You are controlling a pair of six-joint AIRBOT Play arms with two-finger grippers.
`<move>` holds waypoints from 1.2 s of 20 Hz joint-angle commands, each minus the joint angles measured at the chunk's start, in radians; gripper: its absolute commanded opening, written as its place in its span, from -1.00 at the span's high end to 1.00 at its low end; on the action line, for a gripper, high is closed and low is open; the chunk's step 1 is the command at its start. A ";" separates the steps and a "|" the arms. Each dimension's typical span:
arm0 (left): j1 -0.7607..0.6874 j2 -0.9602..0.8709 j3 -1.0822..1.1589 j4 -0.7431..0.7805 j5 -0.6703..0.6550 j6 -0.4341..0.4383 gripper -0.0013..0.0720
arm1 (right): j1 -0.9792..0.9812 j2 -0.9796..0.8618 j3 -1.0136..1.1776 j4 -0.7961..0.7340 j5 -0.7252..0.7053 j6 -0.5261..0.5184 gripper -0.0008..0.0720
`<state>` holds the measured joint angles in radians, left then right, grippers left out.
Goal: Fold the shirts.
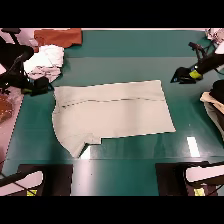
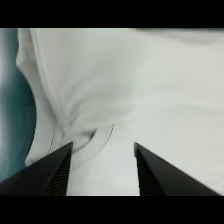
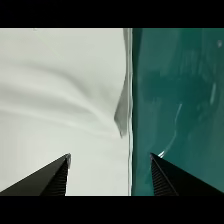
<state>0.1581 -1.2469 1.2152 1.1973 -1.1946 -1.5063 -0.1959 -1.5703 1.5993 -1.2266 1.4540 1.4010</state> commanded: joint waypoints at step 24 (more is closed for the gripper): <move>-0.138 0.448 -0.576 0.084 -0.204 -0.178 -0.95 | -0.045 0.348 -0.628 0.126 -0.177 -0.086 -0.61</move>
<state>0.0204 -0.7959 0.6903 1.3186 -1.3525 -1.7123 -0.2417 -1.2224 0.9798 -1.0885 1.2823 1.3148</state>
